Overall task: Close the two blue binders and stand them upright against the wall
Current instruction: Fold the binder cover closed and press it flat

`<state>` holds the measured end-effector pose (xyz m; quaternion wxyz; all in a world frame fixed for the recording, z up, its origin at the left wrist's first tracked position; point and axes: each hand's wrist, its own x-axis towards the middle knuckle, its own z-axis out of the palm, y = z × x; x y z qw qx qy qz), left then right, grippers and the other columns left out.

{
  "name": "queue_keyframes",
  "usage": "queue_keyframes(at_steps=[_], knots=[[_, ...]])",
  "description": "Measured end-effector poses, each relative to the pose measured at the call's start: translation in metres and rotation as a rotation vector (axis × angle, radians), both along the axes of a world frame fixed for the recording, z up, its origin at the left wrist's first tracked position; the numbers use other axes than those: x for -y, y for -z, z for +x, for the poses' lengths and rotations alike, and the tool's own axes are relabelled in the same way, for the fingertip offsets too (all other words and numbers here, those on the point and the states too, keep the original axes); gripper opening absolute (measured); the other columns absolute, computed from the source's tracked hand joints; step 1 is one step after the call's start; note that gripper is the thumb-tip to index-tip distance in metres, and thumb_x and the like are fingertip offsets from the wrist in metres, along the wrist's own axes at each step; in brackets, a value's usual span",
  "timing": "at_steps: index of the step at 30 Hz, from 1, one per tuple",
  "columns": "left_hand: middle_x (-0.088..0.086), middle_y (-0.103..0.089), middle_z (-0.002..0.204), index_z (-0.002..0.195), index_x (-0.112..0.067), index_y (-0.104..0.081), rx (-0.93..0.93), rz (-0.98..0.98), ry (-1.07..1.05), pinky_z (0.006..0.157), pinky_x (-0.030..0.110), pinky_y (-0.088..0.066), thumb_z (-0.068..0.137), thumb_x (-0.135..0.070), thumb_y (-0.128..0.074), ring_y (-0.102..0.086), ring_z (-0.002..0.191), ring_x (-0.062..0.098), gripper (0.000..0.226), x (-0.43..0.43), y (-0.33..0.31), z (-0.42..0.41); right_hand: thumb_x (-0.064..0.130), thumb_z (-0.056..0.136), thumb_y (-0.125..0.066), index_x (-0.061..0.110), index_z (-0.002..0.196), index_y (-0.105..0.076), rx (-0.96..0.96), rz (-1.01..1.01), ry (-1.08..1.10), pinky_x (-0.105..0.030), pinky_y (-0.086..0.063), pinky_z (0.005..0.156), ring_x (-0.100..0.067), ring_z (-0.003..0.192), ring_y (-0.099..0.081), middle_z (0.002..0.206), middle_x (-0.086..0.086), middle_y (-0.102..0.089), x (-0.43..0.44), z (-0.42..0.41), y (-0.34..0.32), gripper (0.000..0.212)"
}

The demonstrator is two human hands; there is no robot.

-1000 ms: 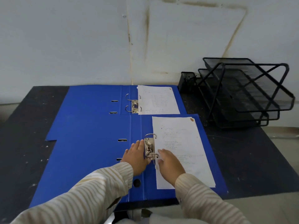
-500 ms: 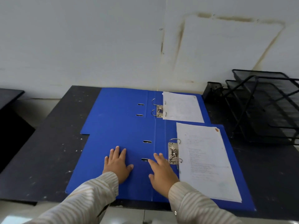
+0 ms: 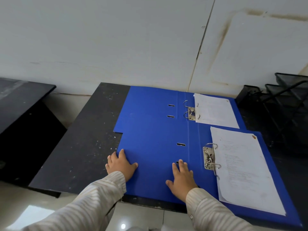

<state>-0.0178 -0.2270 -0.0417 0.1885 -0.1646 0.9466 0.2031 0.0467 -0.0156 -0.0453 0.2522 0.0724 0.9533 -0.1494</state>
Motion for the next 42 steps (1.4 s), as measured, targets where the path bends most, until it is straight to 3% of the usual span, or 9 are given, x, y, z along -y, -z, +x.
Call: queue_keyframes(at_steps=[8, 14, 18, 22, 25, 31, 35, 39, 42], knots=[[0.019, -0.044, 0.139, 0.138, -0.004, -0.042, 0.038, 0.314, -0.219, 0.089, 0.038, -0.046, 0.090, -0.030, -0.057, -0.052, 0.117, 0.038, 0.056, 0.020, -0.036, -0.036, 0.044, 0.097, -0.039, 0.020, 0.151, -0.002, 0.009, -0.014, 0.072, -0.044, -0.004, 0.119, -0.024, 0.147, 0.011, 0.160, -0.003, 0.012, 0.007, 0.003, -0.005, 0.070], [0.009, -0.066, 0.098, 0.093, -0.016, -0.064, -0.130, 0.784, -0.214, 0.095, 0.051, -0.050, 0.092, -0.017, -0.055, -0.064, 0.095, 0.034, 0.009, 0.024, -0.094, -0.042, 0.046, 0.098, -0.037, 0.016, 0.151, -0.005, -0.062, -0.234, 0.278, -0.038, -0.015, 0.117, -0.021, 0.148, 0.003, 0.161, -0.002, 0.005, 0.021, 0.003, -0.027, 0.068], [0.007, -0.071, 0.092, 0.081, -0.021, -0.065, -0.218, 0.971, -0.102, 0.084, 0.046, -0.055, 0.094, -0.017, -0.054, -0.067, 0.083, 0.027, 0.018, 0.003, -0.142, -0.029, 0.046, 0.098, -0.034, 0.018, 0.151, -0.012, -0.211, -0.424, 0.318, -0.032, -0.014, 0.117, -0.015, 0.147, -0.005, 0.160, 0.001, -0.003, 0.037, 0.003, -0.061, 0.064], [0.000, -0.075, 0.094, 0.097, -0.022, -0.070, -0.300, 1.044, 0.119, 0.072, 0.029, -0.058, 0.097, -0.019, -0.047, -0.069, 0.080, 0.018, 0.024, -0.031, -0.182, -0.009, 0.046, 0.098, -0.035, 0.024, 0.149, -0.022, -0.436, -0.579, 0.341, -0.030, -0.014, 0.117, -0.010, 0.145, -0.015, 0.158, 0.005, -0.018, 0.046, 0.007, -0.115, 0.057], [0.001, -0.073, 0.101, 0.113, -0.021, -0.066, -0.323, 1.086, 0.215, 0.082, 0.034, -0.054, 0.098, -0.018, -0.045, -0.067, 0.084, 0.018, 0.026, -0.062, -0.195, -0.001, 0.043, 0.098, -0.038, 0.026, 0.145, -0.033, -0.585, -0.741, 0.419, -0.027, -0.024, 0.114, -0.007, 0.138, -0.029, 0.151, 0.008, -0.033, 0.039, 0.011, -0.159, 0.051], [-0.001, -0.067, 0.114, 0.130, -0.022, -0.055, -0.349, 1.090, 0.465, 0.073, 0.018, -0.051, 0.096, -0.013, -0.050, -0.063, 0.096, 0.010, 0.036, -0.133, -0.203, 0.022, 0.022, 0.097, -0.049, 0.021, 0.135, -0.050, -0.750, -0.948, 0.568, -0.020, -0.037, 0.101, -0.003, 0.118, -0.051, 0.127, 0.009, -0.057, -0.015, 0.027, -0.216, 0.039], [-0.007, -0.060, 0.120, 0.134, -0.023, -0.051, -0.389, 1.019, 0.639, 0.066, 0.014, -0.043, 0.095, -0.012, -0.052, -0.057, 0.070, -0.008, 0.041, -0.175, -0.197, 0.034, 0.006, 0.095, -0.046, 0.017, 0.134, -0.052, -0.757, -0.890, 0.609, -0.013, -0.040, 0.090, 0.004, 0.103, -0.055, 0.108, 0.019, -0.058, -0.059, 0.041, -0.229, 0.041], [-0.005, -0.051, 0.133, 0.139, -0.024, -0.045, -0.367, 0.883, 0.754, 0.097, 0.020, -0.039, 0.095, -0.014, -0.053, -0.054, 0.117, 0.008, 0.046, -0.216, -0.174, 0.041, 0.006, 0.093, -0.047, 0.016, 0.139, -0.045, -0.719, -0.731, 0.628, -0.020, -0.040, 0.099, -0.005, 0.118, -0.053, 0.131, 0.006, -0.057, -0.112, 0.058, -0.230, 0.047], [-0.004, -0.046, 0.140, 0.141, -0.023, -0.044, -0.294, 0.753, 0.773, 0.103, 0.020, -0.032, 0.095, -0.018, -0.054, -0.046, 0.128, 0.013, 0.047, -0.240, -0.142, 0.042, 0.006, 0.090, -0.047, 0.023, 0.136, -0.051, -0.686, -0.603, 0.629, -0.037, -0.053, 0.083, -0.022, 0.093, -0.066, 0.117, -0.001, -0.067, -0.157, 0.066, -0.221, 0.049]])
